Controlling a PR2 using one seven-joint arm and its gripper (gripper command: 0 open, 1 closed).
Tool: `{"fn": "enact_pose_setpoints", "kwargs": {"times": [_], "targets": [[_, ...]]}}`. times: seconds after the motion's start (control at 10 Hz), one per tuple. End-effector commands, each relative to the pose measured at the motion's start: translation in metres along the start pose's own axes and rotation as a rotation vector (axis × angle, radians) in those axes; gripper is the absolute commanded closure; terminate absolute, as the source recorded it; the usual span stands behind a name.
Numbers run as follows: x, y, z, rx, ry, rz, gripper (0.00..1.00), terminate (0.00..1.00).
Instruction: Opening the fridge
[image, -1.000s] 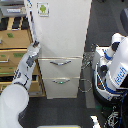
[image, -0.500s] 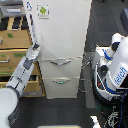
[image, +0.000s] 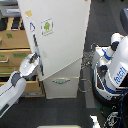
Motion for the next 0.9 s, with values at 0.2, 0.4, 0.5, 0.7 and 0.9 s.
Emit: {"fn": "enact_pose_setpoints", "kwargs": {"times": [0.2,0.4,0.5,0.7,0.9], "targets": [[-0.524,-0.565,0.337,0.008,-0.371,-0.603,1.0,0.0],[-0.497,-0.506,0.325,0.05,-0.36,-0.512,1.0,0.0],[-0.458,-0.441,0.303,0.045,-0.311,-0.437,1.0,0.0],[-0.361,-0.277,0.227,0.045,-0.213,-0.256,1.0,0.0],[-0.285,-0.176,0.156,0.057,-0.139,-0.158,0.0,0.0]]}}
